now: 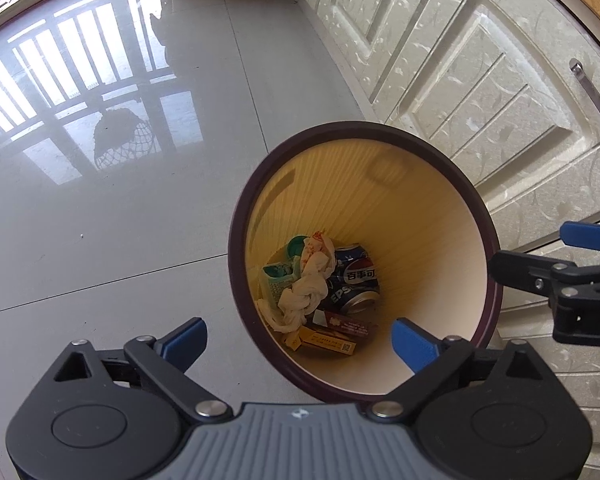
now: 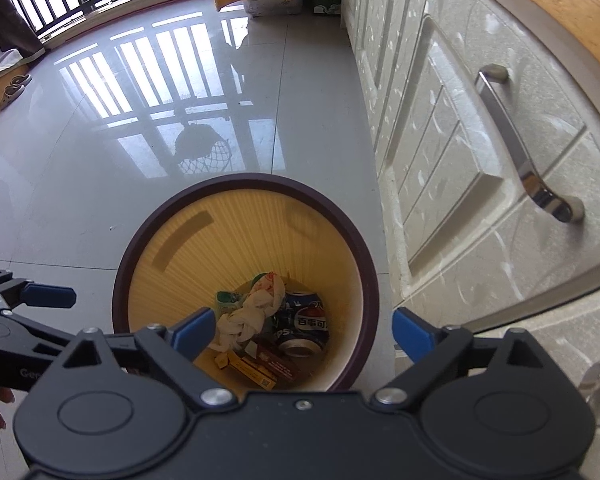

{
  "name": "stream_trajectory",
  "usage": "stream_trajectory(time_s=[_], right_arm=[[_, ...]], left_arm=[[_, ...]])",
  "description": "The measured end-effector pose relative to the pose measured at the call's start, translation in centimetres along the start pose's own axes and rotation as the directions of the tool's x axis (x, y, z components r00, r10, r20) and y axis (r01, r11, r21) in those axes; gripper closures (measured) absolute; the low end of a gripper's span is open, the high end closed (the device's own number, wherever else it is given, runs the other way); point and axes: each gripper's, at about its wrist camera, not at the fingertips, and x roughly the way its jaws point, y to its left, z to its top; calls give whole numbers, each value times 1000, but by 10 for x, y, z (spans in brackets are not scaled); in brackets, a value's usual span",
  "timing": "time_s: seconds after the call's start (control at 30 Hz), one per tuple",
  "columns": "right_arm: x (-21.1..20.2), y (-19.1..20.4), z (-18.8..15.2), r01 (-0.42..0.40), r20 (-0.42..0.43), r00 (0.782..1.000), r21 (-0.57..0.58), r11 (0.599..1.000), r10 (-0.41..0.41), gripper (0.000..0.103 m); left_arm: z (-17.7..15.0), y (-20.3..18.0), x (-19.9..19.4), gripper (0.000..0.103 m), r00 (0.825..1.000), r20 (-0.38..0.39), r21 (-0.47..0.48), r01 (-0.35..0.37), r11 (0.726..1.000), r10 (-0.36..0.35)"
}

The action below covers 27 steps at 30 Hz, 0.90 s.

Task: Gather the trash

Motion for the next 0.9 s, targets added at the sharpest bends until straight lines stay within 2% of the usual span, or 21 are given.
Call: stream_trajectory(time_s=[0.2, 0.43, 0.9], right_arm=[[-3, -2, -6, 17, 11, 1000, 9, 1000, -17, 0], [-9, -5, -10, 47, 36, 998, 7, 999, -47, 0], [-48, 2, -17, 37, 142, 989, -23, 999, -34, 0]], left_arm=[[-2, 7, -8, 0, 1000, 10, -24, -21, 999, 22], [-4, 11, -15, 0, 999, 25, -45, -43, 998, 44], [-16, 11, -54, 0, 991, 122, -71, -49, 996, 58]])
